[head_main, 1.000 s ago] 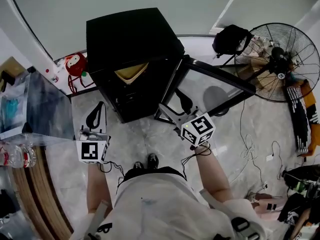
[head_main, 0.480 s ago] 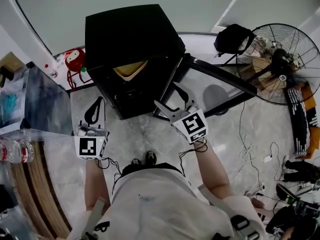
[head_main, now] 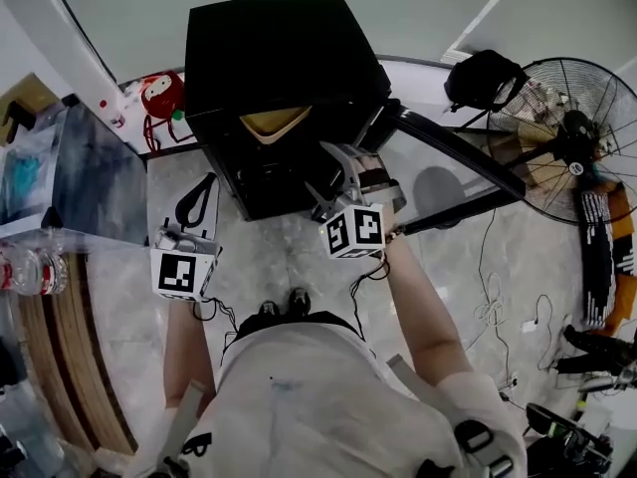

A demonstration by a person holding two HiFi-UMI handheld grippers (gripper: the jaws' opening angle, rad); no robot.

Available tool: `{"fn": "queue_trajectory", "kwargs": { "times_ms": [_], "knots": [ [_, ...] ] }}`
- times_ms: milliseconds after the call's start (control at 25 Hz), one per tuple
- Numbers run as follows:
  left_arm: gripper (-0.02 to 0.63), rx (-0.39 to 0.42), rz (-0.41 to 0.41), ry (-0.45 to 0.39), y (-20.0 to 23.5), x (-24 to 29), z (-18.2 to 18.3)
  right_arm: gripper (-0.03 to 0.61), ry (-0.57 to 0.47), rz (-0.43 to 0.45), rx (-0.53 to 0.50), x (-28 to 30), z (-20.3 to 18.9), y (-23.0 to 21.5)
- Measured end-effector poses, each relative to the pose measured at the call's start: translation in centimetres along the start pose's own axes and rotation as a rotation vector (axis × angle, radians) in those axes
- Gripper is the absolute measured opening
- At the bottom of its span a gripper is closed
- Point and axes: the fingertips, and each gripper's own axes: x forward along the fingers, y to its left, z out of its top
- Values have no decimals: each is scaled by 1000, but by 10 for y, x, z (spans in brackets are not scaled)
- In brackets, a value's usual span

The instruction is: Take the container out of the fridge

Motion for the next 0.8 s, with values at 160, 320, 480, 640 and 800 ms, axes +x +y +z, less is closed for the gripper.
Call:
{"fn": "queue_trajectory", "kwargs": {
  "times_ms": [160, 320, 480, 640, 800],
  "knots": [
    [8, -2, 7, 11, 1, -2, 2, 325, 21, 21, -91, 33, -1, 3],
    [8, 9, 30, 16, 5, -8, 4, 325, 34, 40, -165, 63, -1, 9],
    [8, -15, 65, 29, 15, -20, -1, 325, 42, 49, -239, 86, 3, 15],
    [8, -65, 93, 11, 24, -32, 0, 325, 65, 32, -327, 104, 1, 13],
    [8, -78, 114, 14, 32, -42, -2, 325, 72, 58, -350, 120, 1, 19]
  ]
}}
